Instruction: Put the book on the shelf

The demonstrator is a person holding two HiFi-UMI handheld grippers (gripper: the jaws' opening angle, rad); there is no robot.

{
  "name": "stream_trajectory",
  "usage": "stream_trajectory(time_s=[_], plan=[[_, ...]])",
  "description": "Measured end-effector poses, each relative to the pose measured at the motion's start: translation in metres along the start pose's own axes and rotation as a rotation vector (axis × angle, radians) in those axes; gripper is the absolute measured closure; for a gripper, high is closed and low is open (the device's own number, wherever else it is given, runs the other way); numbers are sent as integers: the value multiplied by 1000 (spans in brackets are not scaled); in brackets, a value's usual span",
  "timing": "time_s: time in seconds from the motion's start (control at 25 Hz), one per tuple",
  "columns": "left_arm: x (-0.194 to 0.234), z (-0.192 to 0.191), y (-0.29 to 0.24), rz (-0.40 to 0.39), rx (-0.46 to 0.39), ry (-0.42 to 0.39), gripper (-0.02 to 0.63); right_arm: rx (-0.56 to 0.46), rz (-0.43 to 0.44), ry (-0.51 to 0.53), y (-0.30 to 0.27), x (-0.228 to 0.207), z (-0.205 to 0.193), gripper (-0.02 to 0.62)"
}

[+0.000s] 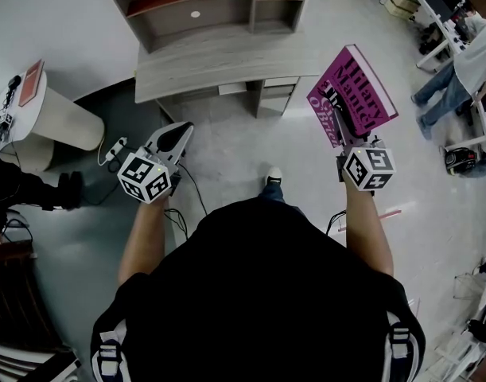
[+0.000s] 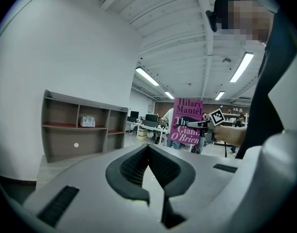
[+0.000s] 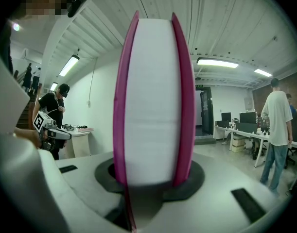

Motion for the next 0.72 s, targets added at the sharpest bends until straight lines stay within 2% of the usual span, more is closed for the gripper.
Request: stream_trajectory(time_s=[0.72], plan=[[48, 7, -68, 16, 15, 26, 586, 13, 26, -11, -83, -45, 2, 445]])
Point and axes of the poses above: the fingertips, and each gripper's own axes: y backward along the fingers, x to its left, z out of its top, the point moved 4 cm from there along y, backward along the fingers, and after that the axes turned 1 degree about -z, right-handed, at the moved point
